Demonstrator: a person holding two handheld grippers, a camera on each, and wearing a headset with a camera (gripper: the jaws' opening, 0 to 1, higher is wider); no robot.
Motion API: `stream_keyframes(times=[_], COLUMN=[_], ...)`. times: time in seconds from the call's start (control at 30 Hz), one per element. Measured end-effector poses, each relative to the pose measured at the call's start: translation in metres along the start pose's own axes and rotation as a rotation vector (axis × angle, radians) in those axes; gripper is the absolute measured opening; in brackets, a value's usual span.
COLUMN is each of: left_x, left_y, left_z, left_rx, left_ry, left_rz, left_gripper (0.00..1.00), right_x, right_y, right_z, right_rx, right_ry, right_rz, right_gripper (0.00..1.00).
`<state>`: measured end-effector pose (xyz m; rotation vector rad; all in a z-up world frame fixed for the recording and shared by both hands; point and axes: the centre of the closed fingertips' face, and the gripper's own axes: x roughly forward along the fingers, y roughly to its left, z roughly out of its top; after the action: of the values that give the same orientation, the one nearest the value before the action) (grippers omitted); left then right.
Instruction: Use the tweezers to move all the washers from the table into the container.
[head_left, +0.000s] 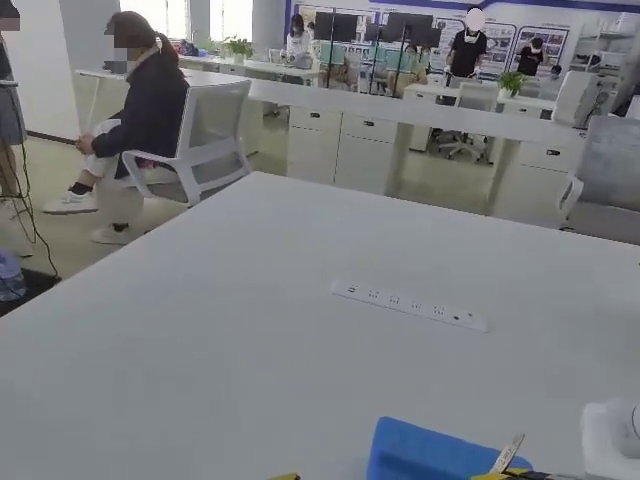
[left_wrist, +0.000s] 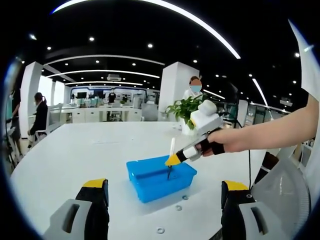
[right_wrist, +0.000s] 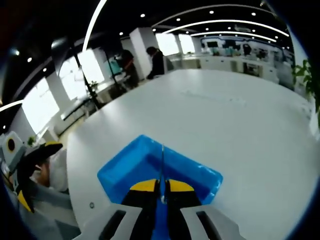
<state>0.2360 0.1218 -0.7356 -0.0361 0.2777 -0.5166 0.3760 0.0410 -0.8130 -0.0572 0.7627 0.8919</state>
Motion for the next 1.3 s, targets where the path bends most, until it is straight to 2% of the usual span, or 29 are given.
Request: stream_keyframes(times=[0.27,0.83,1.07,1.3], left_x=[0.000,-0.001,-0.001,0.000], left_y=[-0.001,-0.002,-0.002,-0.003], left_z=[-0.001,-0.002,-0.002,-0.002], left_rx=[0.002,0.006,0.010,0.013], left_ry=[0.006,0.009,0.012,0.015], left_rz=[-0.004,-0.012,-0.014,-0.017], left_gripper=[0.95,0.95,0.95,0.95], right_x=[0.002,-0.001,-0.011,-0.031], right_y=[-0.003,0.010,0.016,0.030], right_z=[-0.004,-0.007,0.004,0.019], right_rx=[-0.020,-0.113,-0.128,-0.145], right_ry=[0.007,0.004,-0.046,-0.105], right_rz=[-0.013,-0.009,-0.022,-0.014], right_gripper=[0.03,0.05,0.04,0.04])
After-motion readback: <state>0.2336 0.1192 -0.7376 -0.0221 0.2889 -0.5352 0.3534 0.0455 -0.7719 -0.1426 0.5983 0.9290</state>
